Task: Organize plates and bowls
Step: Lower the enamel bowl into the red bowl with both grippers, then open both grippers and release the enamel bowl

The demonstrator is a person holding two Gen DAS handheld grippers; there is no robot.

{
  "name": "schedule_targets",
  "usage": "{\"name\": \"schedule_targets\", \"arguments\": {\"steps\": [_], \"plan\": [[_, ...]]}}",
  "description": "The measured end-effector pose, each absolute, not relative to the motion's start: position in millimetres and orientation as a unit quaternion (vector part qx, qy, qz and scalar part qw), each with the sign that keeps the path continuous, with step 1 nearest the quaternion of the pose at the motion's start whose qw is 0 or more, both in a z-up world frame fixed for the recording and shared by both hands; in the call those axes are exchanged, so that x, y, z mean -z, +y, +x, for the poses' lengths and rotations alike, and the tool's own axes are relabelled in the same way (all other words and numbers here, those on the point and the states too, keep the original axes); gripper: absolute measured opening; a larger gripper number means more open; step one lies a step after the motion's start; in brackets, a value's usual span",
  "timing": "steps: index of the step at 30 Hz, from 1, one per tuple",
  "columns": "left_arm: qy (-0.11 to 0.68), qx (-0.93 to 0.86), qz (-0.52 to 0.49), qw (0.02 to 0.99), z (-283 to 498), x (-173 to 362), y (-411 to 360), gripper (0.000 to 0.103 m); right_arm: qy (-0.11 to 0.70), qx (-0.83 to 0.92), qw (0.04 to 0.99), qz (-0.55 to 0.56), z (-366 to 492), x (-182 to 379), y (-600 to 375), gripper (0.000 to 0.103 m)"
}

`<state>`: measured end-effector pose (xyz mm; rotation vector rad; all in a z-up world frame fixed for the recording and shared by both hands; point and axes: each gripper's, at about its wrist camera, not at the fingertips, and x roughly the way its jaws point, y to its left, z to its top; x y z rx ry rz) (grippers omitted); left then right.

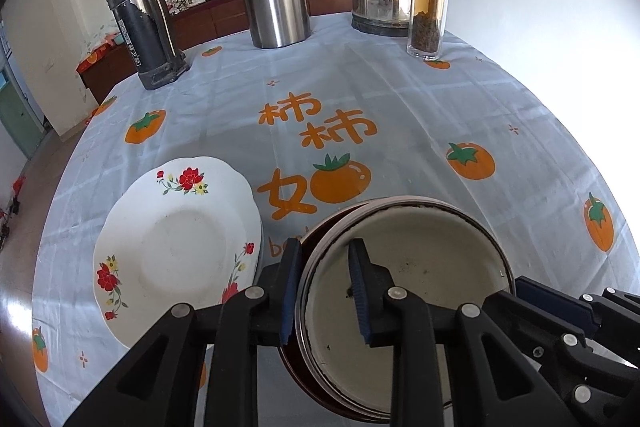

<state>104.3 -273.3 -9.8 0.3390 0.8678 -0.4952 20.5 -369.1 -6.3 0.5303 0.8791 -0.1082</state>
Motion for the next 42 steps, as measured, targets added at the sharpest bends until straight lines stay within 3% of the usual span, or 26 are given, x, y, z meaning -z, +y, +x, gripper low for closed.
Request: {"name": "schedule_targets", "arguments": {"steps": [25, 26, 28, 30, 35, 40, 42], "plan": [[0.379, 0.212, 0.122, 0.892, 84.6, -8.5, -238.6, 0.03, 0.3, 0.074, 0.921, 0.238, -13.4, -7.0, -366.9, 0.02], [0.381, 0.212, 0.117, 0.892, 83.4, -8.1, -236.2, 0.034, 0.296, 0.078, 0.922, 0.237, -15.5, -6.6, -366.5, 0.022], [0.382, 0.209, 0.108, 0.894, 81.0, -7.2, -231.6, 0.052, 0.284, 0.083, 0.924, 0.241, -20.0, -5.0, -367.3, 0.043], [0.375, 0.203, 0.105, 0.898, 77.7, -7.1, -227.4, 0.058, 0.269, 0.086, 0.926, 0.251, -26.6, -3.1, -369.3, 0.057], [0.369, 0.207, 0.087, 0.902, 70.5, -7.6, -218.5, 0.067, 0.236, 0.092, 0.932, 0.261, -42.5, -0.3, -370.4, 0.058], [0.351, 0.216, 0.076, 0.908, 60.0, -6.7, -210.1, 0.08, 0.217, 0.104, 0.937, 0.252, -54.8, 4.6, -366.1, 0.081], [0.352, 0.214, 0.07, 0.908, 57.6, -4.2, -203.3, 0.08, 0.218, 0.1, 0.94, 0.241, -56.9, 5.4, -363.2, 0.083]]}}
